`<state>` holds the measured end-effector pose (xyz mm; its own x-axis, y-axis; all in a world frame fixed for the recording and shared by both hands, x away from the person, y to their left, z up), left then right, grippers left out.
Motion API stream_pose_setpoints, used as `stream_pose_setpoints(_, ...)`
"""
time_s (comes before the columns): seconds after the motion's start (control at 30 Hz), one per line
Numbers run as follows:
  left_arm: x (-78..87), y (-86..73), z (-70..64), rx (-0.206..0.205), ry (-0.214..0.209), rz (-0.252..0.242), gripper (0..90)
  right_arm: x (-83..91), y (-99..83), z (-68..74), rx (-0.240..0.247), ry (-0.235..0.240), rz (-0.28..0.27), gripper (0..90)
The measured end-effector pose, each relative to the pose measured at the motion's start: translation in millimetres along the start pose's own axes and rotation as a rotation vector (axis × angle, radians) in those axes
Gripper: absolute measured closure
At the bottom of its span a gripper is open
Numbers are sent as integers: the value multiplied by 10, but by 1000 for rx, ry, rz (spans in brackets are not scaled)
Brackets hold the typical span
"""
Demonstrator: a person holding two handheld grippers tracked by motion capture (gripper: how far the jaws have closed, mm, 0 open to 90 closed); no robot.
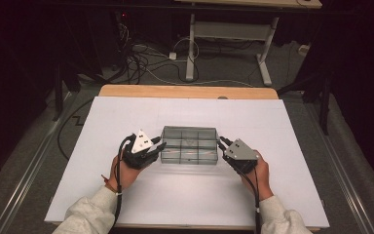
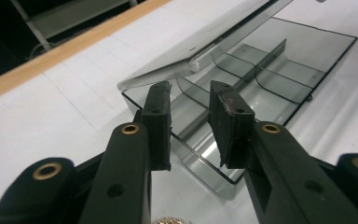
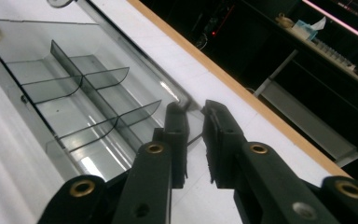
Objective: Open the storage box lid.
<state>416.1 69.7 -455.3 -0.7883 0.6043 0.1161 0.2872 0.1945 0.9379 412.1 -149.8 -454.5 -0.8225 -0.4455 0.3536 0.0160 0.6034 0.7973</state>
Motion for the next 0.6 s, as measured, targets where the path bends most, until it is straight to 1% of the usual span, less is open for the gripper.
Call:
stream_pose_setpoints(0.1,-31,39,-1,-2,-5,-5,672,-8,38,-43,-8,-3,-8,808)
stream_pose_setpoints(0.13,-43,60,-1,-4,-3,-14,672,-11,53,-61,-13,-6,-13,815)
stream_pose_setpoints(0.2,-67,101,0,3,-7,-20,672,-15,89,-96,-24,-8,-25,825)
stream_pose_setpoints(0.37,-117,152,16,0,-15,-21,672,-53,152,-155,-31,-8,-33,836)
stream_pose_setpoints(0.47,-132,173,20,-4,-15,-22,671,-68,179,-188,-46,-10,-38,839)
stream_pose_setpoints(0.5,-139,190,28,-13,-13,-20,671,-75,188,-202,-44,-9,-40,840)
stream_pose_setpoints(0.6,-134,206,37,0,-15,-22,668,-85,210,-221,-60,-5,-43,842)
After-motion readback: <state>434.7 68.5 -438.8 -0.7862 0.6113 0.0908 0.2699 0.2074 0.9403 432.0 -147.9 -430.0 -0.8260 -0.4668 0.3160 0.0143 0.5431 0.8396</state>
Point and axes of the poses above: each handheld gripper's, and its own axes: x roughly backward along the jaws, y roughly out of its top, z roughly to its left, the point moved 6 cm from there along -x, roughly forward along the jaws, and after that the axes turned 2 degrees about x, right-handed, at the moved point
